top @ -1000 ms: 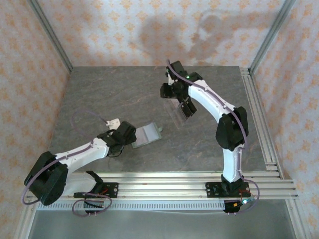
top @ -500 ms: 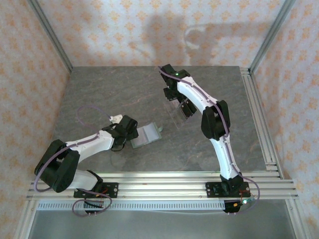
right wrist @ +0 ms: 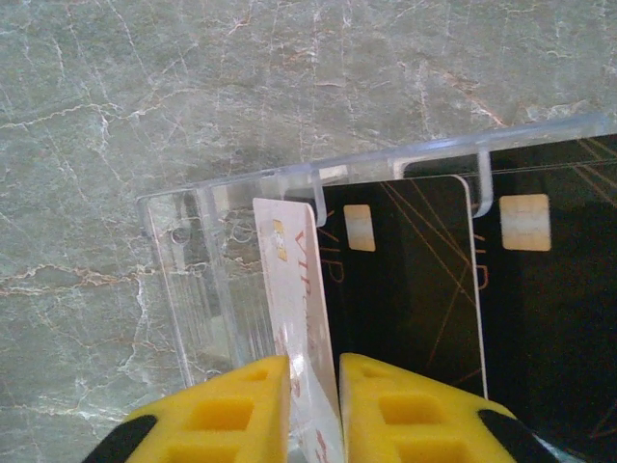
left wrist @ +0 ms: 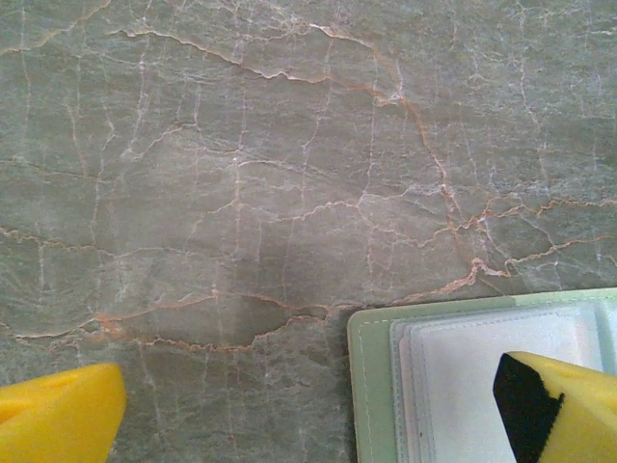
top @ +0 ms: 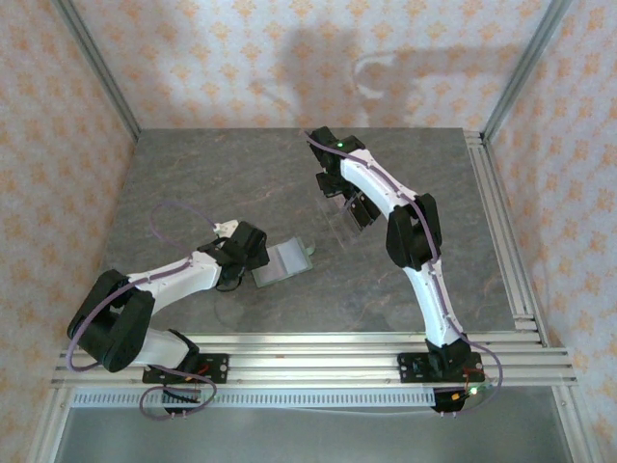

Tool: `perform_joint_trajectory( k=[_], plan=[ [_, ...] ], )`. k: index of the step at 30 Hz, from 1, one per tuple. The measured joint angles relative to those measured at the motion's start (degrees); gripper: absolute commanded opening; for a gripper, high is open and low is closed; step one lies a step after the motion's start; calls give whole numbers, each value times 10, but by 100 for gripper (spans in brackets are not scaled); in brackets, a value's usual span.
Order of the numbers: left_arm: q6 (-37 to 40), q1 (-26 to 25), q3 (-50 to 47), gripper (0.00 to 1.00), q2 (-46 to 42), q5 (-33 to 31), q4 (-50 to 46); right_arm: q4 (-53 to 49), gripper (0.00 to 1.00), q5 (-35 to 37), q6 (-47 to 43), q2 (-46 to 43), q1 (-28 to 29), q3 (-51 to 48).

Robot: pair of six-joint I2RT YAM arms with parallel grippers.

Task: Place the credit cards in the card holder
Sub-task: Pick up the credit card from the storage box.

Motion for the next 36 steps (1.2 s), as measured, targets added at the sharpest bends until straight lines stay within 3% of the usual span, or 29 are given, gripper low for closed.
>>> perform_joint_trajectory(
  k=[9,22,30,36],
  plan=[
    [0,0,0,100,0,2,0,2,0,-14,0,0,0,0],
    [0,0,0,100,1,6,0,0,0,-36,1,-7,0,0],
    [0,0,0,100,1,16,5,30,0,-91,20,-123,0,-70],
    [0,0,0,100,8,44,39,94,0,-135,50,-228,3,-186]
  ],
)
